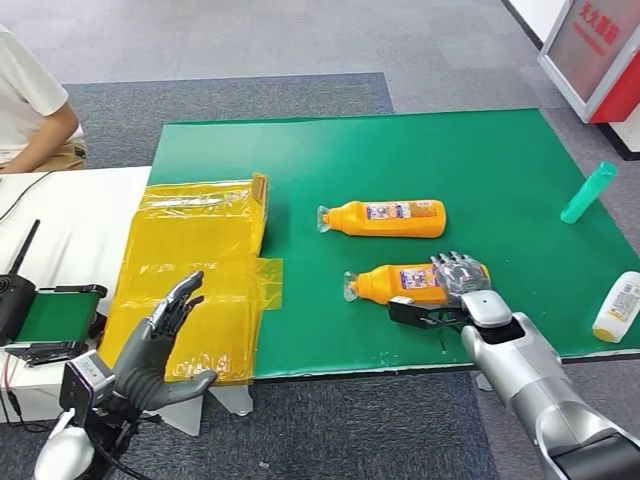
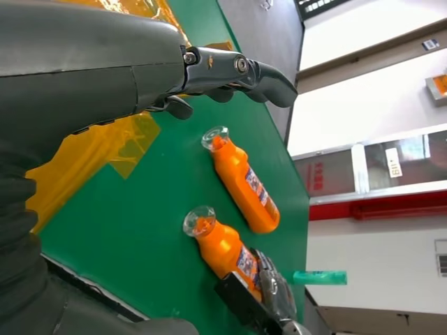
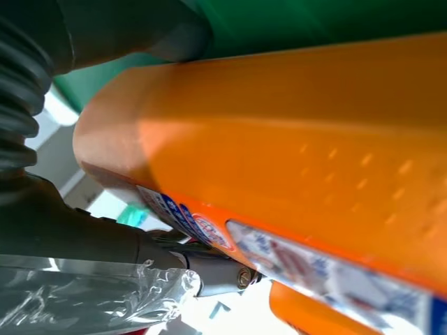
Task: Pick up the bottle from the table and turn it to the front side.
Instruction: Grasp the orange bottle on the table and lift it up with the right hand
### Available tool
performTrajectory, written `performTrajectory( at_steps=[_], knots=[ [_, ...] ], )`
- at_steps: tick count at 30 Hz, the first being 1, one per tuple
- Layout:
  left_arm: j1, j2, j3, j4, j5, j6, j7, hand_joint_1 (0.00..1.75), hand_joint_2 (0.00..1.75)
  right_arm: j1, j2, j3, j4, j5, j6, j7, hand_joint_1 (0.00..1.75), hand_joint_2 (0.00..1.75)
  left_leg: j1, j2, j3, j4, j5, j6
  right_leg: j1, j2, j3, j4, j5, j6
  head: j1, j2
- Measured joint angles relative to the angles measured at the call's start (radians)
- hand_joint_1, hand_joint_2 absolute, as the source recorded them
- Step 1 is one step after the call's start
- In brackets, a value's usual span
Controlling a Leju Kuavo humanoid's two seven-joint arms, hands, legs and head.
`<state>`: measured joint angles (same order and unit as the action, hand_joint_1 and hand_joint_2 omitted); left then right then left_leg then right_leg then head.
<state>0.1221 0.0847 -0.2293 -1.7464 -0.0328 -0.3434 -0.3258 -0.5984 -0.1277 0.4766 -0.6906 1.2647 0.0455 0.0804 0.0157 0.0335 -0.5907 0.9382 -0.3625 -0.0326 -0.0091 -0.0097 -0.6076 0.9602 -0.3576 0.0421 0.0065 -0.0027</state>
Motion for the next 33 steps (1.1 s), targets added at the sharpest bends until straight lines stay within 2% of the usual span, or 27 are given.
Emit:
performTrajectory(
  at_steps=[17,19,21,25,27,33],
  knots=[
    [0.001,0.006,-0.017,-0.007,0.002,-0.003,-0.009,0.0,1.75,-0.024,0.004,0.015,0.028,-0.079,-0.005,-0.046,1.75,1.75,0.0,0.0,0.0,0.0,0.001,-0.001,0.0,0.0,0.0,0.0,0.001,0.0,0.0,0.0],
    [0.001,0.006,-0.017,-0.008,0.003,0.001,-0.01,0.0,1.75,-0.013,0.006,-0.001,0.02,-0.17,-0.017,-0.067,1.75,1.75,0.0,0.0,0.0,0.0,0.001,-0.001,0.0,0.0,0.0,0.0,0.001,0.0,0.0,0.0],
    [0.004,0.006,-0.017,-0.013,0.006,0.009,-0.01,0.0,1.75,0.025,0.013,-0.043,-0.025,-0.324,-0.019,-0.104,1.75,1.75,0.0,0.0,-0.001,0.0,0.001,0.0,0.0,0.0,0.0,0.0,0.0,0.0,0.0,0.0],
    [0.016,0.005,-0.009,-0.031,0.011,0.028,-0.015,0.0,1.75,0.166,0.036,-0.151,-0.24,-0.665,0.019,-0.169,1.75,1.75,0.0,-0.001,-0.003,0.0,0.001,0.0,0.0,-0.001,-0.003,0.0,0.0,0.0,0.0,0.0],
    [0.019,0.005,-0.004,-0.04,0.011,0.035,-0.018,0.0,1.75,0.241,0.046,-0.189,-0.362,-0.788,0.033,-0.187,1.75,1.75,0.0,-0.001,-0.005,0.0,0.001,0.0,0.0,-0.002,-0.004,0.0,-0.001,0.0,0.0,0.0],
    [0.003,0.003,0.003,-0.049,0.014,0.042,-0.019,0.0,1.75,0.382,0.054,-0.239,-0.623,-0.939,0.039,-0.233,1.75,1.75,0.0,-0.002,-0.008,0.0,-0.001,0.0,0.0,-0.003,-0.006,0.0,-0.003,0.001,0.0,0.0]
  ],
)
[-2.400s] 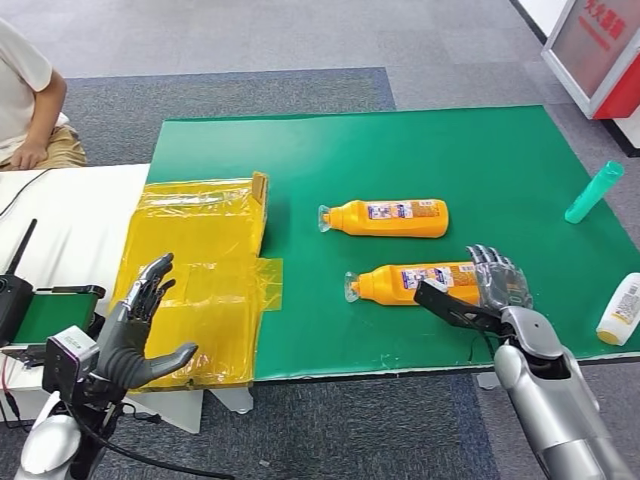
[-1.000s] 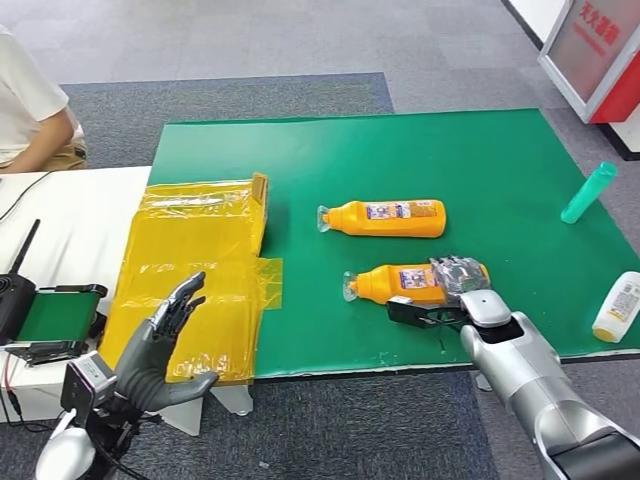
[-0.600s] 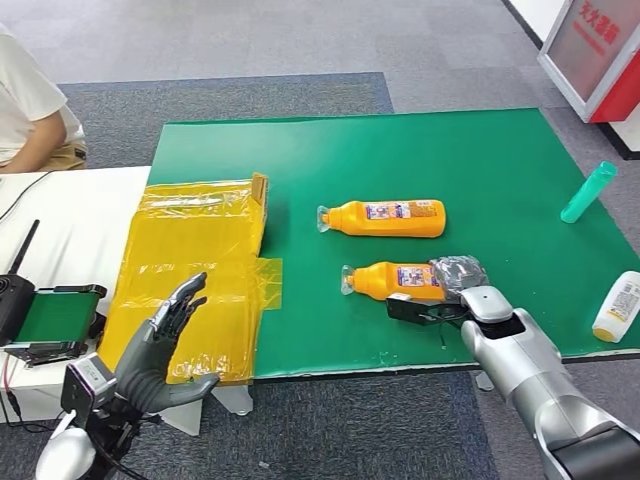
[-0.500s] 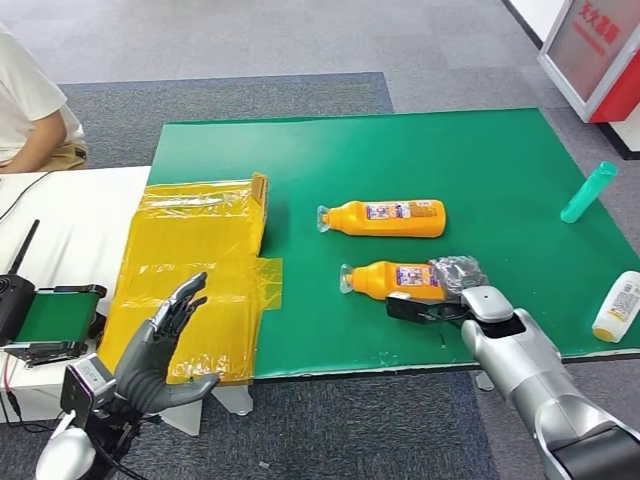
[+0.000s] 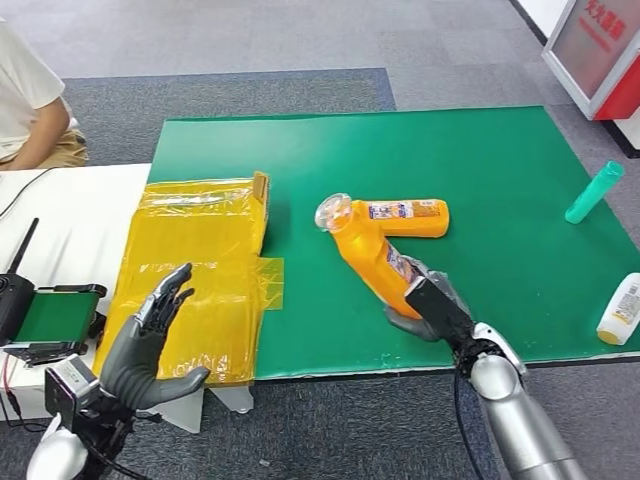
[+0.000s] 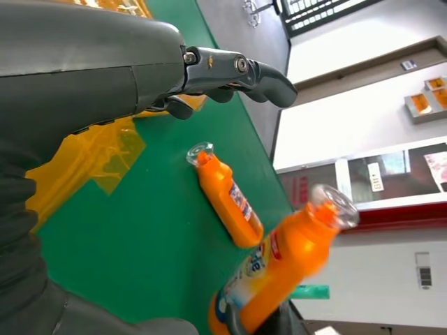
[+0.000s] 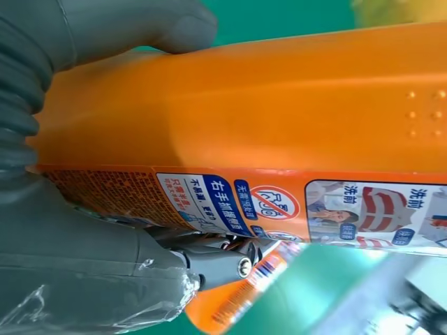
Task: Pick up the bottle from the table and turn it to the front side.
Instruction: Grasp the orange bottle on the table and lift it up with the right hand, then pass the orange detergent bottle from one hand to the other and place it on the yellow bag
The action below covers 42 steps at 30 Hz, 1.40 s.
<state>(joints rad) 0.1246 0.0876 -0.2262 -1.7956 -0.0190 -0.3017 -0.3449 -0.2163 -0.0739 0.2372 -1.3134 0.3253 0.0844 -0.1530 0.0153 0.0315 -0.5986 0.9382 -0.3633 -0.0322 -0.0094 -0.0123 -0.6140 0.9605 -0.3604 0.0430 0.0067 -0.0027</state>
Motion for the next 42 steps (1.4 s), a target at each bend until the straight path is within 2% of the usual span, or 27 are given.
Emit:
performTrajectory(
  at_steps=[6,16,24,28,31,42],
  knots=[
    [-0.023,-0.008,0.007,0.0,0.025,0.001,0.006,0.0,1.75,0.058,0.004,-0.014,-0.115,-0.036,-0.002,-0.019,1.75,1.75,-0.001,0.0,0.0,0.0,-0.001,0.0,0.0,0.0,-0.001,0.0,0.0,0.0,0.0,0.0],
    [-0.094,-0.043,0.004,0.001,0.137,0.015,0.061,0.0,1.75,0.116,0.034,-0.014,-0.232,-0.077,-0.07,-0.076,1.75,1.75,-0.001,0.0,0.0,0.0,-0.001,-0.001,0.0,0.0,-0.002,0.0,0.0,0.0,0.0,0.0],
    [-0.199,-0.062,-0.027,0.032,0.398,0.039,0.175,0.0,1.75,0.13,0.076,0.033,-0.332,-0.128,-0.216,-0.195,1.75,1.75,-0.001,0.0,-0.001,0.0,0.0,-0.001,0.0,0.0,-0.002,0.0,0.0,0.0,0.0,0.0],
    [-0.251,-0.08,-0.073,0.044,0.396,0.096,0.202,0.0,1.75,0.13,0.089,0.061,-0.385,-0.159,-0.262,-0.24,1.75,1.75,-0.001,0.0,-0.001,0.0,0.0,-0.001,0.0,0.0,-0.002,0.0,0.0,0.0,0.0,0.0],
    [-0.283,-0.086,-0.123,0.045,0.398,0.104,0.215,0.0,1.75,0.13,0.094,0.079,-0.416,-0.167,-0.288,-0.262,1.75,1.75,-0.001,0.0,-0.001,0.0,0.0,-0.001,-0.001,0.0,-0.002,0.0,0.0,0.0,0.0,0.0],
    [-0.373,-0.083,-0.352,0.054,0.542,-0.05,0.331,0.0,1.75,0.09,0.102,0.157,-0.417,-0.095,-0.347,-0.268,1.75,1.75,-0.001,0.0,-0.001,0.0,0.0,-0.001,-0.001,0.0,-0.002,0.0,0.0,0.0,0.0,0.0]
  ],
)
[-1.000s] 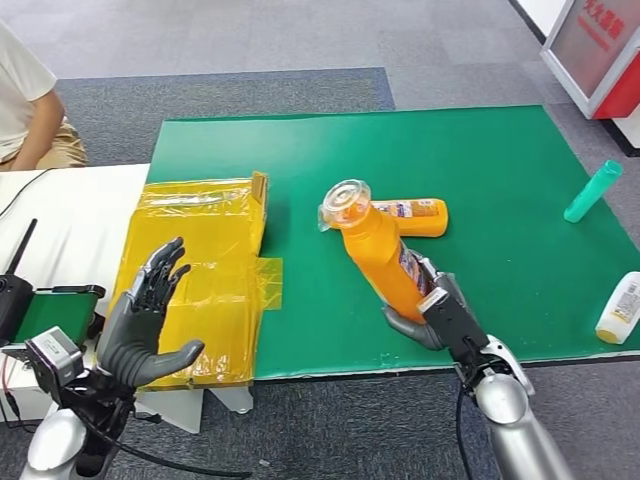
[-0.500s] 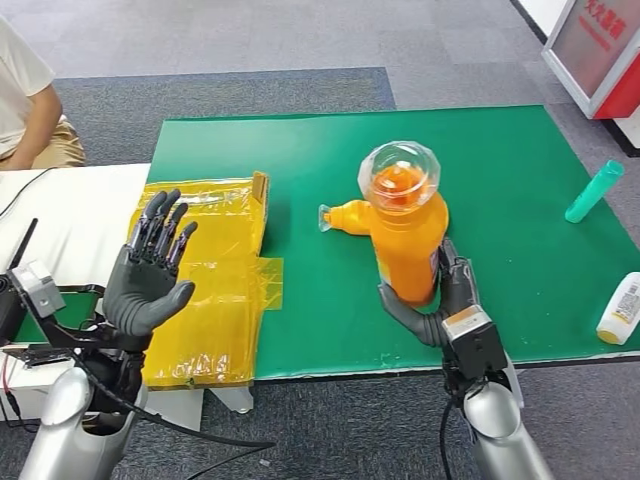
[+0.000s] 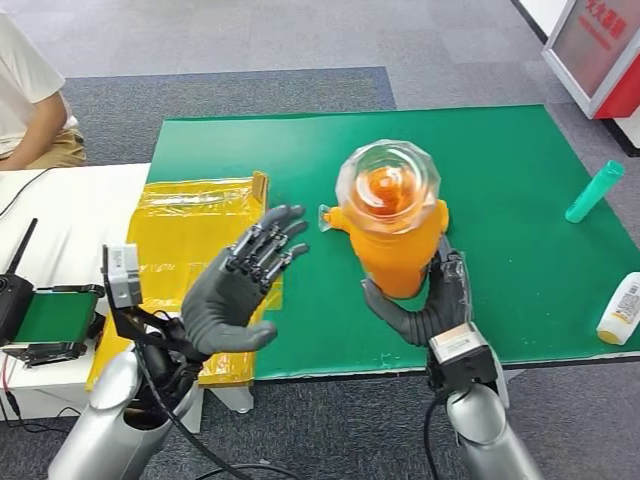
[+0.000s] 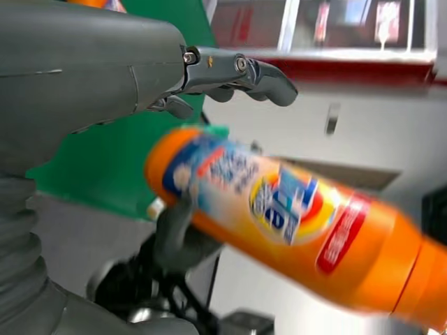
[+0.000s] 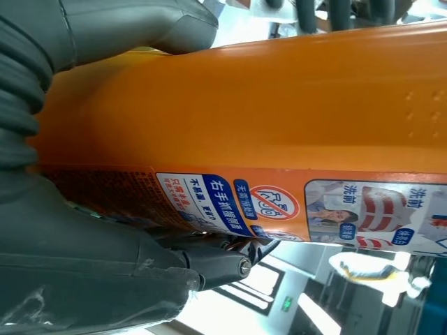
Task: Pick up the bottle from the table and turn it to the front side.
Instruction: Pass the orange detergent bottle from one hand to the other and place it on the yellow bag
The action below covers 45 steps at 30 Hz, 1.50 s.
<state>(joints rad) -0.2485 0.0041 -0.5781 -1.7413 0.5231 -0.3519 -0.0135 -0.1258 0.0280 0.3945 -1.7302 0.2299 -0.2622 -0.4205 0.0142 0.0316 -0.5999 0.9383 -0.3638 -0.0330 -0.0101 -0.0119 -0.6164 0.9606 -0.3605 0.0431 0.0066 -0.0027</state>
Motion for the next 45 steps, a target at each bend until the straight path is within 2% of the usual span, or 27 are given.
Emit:
performTrajectory(
  at_steps=[6,14,17,23,41,42,45],
  knots=[
    [-0.045,-0.002,-0.082,0.009,-0.048,-0.001,0.01,0.0,1.75,-0.038,0.005,0.05,0.039,0.048,-0.017,0.02,1.75,1.75,0.0,0.0,0.0,0.0,0.0,0.0,0.0,0.0,0.0,0.0,0.0,0.0,0.0,0.0],
    [-0.072,-0.016,-0.11,-0.02,-0.355,0.101,-0.065,0.0,1.75,-0.05,0.004,0.092,0.062,0.088,-0.072,0.017,1.75,1.75,0.0,0.0,0.0,0.0,0.0,0.0,0.0,0.0,0.0,0.0,0.0,0.0,0.0,0.0],
    [-0.073,-0.028,-0.11,-0.041,-0.414,0.136,-0.078,0.0,1.75,-0.049,0.004,0.1,0.062,0.092,-0.079,0.014,1.75,1.75,0.0,0.0,0.0,0.0,0.0,0.0,0.0,0.0,0.0,0.0,0.0,0.0,0.0,0.0],
    [-0.084,-0.047,-0.108,-0.062,-0.425,0.171,-0.08,0.0,1.75,-0.05,0.002,0.116,0.063,0.112,-0.081,0.016,1.75,1.75,0.0,0.0,0.0,0.0,0.0,0.0,0.0,0.0,0.0,0.0,0.0,0.0,0.0,0.0],
    [-0.103,-0.072,-0.116,-0.061,-0.371,0.148,-0.064,0.0,1.75,-0.064,-0.005,0.148,0.08,0.195,-0.116,0.027,1.75,1.75,0.0,0.0,-0.001,0.0,0.0,0.0,0.0,0.0,-0.001,0.0,0.0,0.0,0.0,0.0],
    [-0.103,-0.072,-0.116,-0.061,-0.37,0.148,-0.064,0.26,1.75,-0.064,-0.006,0.149,0.08,0.196,-0.117,0.028,1.75,1.75,0.0,0.0,-0.001,0.0,0.0,0.0,0.0,0.0,-0.001,0.0,0.0,0.0,0.0,0.0],
    [-0.103,-0.072,-0.12,-0.06,-0.374,0.146,-0.057,1.57,1.75,-0.063,-0.008,0.149,0.08,0.205,-0.124,0.032,1.75,1.75,0.0,0.0,-0.001,0.0,0.0,0.0,0.0,0.0,-0.001,0.0,0.0,0.0,0.0,0.0]
  ],
)
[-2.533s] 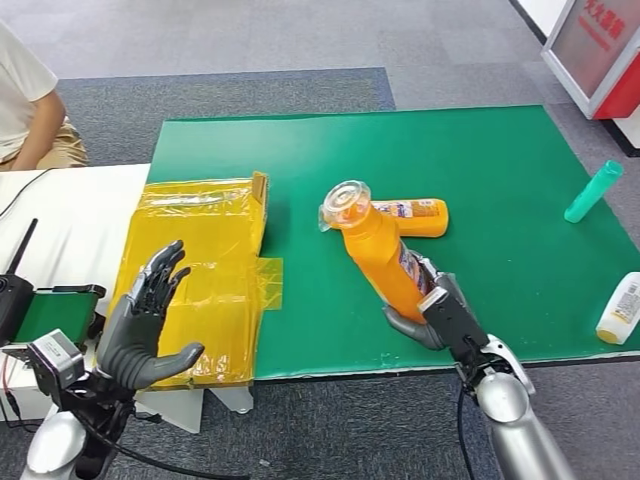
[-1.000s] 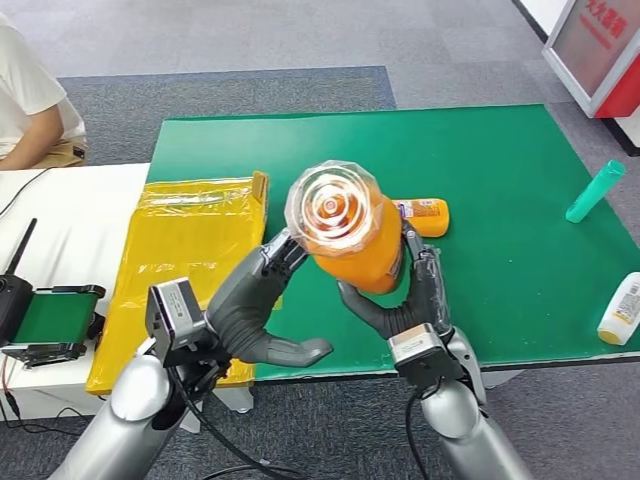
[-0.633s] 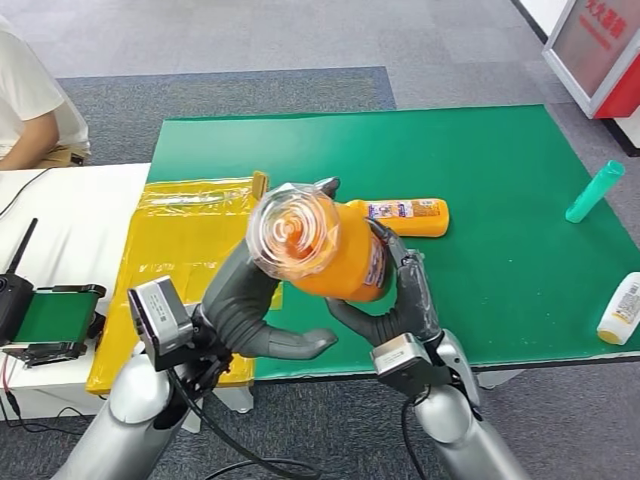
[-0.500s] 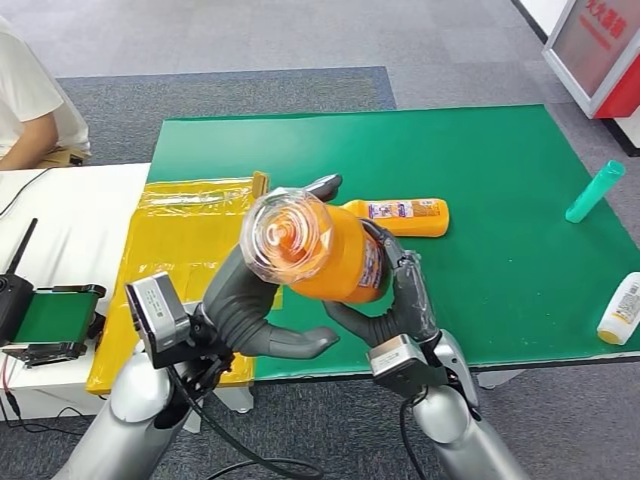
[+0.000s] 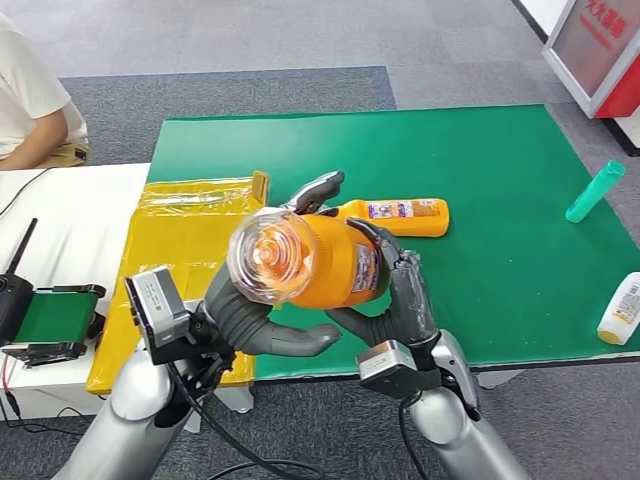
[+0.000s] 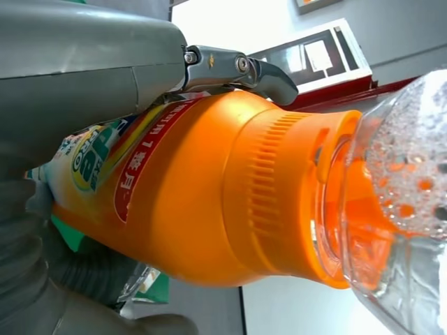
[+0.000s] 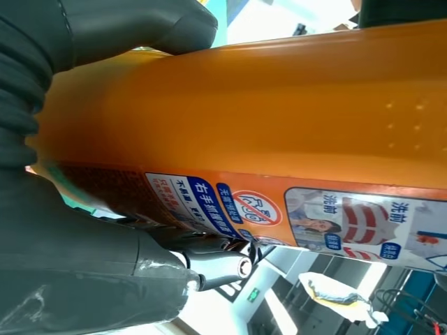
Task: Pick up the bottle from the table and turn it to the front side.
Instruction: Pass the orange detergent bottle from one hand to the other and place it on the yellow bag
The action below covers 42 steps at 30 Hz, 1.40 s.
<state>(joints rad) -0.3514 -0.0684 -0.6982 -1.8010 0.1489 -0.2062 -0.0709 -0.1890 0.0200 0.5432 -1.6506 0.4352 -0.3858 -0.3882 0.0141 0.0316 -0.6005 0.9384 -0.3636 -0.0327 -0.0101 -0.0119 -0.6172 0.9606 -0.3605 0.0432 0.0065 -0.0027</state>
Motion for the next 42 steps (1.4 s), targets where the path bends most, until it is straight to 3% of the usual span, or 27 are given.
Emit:
performTrajectory(
  at_steps=[1,16,22,26,38,42],
  knots=[
    [-0.001,-0.001,-0.002,0.001,-0.005,0.0,0.004,1.75,1.75,0.001,-0.001,0.0,0.0,0.004,-0.004,0.001,1.75,1.75,0.0,0.0,0.0,0.0,0.0,0.0,0.0,0.0,0.0,0.0,0.0,0.0,0.0,0.0],
    [-0.003,-0.007,-0.015,0.022,-0.053,0.0,0.018,1.75,1.75,0.028,-0.015,0.0,-0.013,0.048,-0.016,0.03,1.75,1.75,0.0,0.0,0.0,0.0,0.0,0.0,0.0,0.0,0.0,0.0,0.0,0.0,0.0,0.0],
    [0.009,-0.007,-0.015,0.026,-0.096,0.025,-0.018,1.75,1.75,0.033,-0.016,0.0,-0.02,0.021,0.003,0.041,1.75,1.75,0.0,0.0,-0.001,0.0,0.0,0.0,0.0,0.0,0.0,0.0,0.0,0.0,0.0,0.0],
    [0.024,-0.007,-0.015,0.026,-0.121,0.055,-0.04,1.75,1.75,0.034,-0.018,-0.001,-0.02,-0.023,0.01,0.035,0.0,1.75,0.0,0.0,-0.001,0.0,0.0,0.0,0.0,0.0,0.0,0.0,0.0,0.0,0.0,0.0],
    [0.081,-0.005,0.017,-0.003,-0.253,0.167,-0.119,1.75,1.75,0.039,-0.019,-0.061,-0.025,-0.121,0.011,0.039,0.0,1.75,0.0,0.0,-0.001,0.0,0.0,0.0,0.0,0.0,0.0,0.0,0.0,0.0,0.0,0.0],
    [0.088,0.002,0.057,-0.016,-0.343,0.248,-0.145,1.75,1.75,0.052,-0.019,-0.106,-0.049,-0.156,-0.002,0.032,0.0,1.75,0.0,0.0,-0.001,0.0,0.0,0.0,0.0,0.0,-0.001,0.0,0.0,0.0,0.0,0.0]
  ],
)
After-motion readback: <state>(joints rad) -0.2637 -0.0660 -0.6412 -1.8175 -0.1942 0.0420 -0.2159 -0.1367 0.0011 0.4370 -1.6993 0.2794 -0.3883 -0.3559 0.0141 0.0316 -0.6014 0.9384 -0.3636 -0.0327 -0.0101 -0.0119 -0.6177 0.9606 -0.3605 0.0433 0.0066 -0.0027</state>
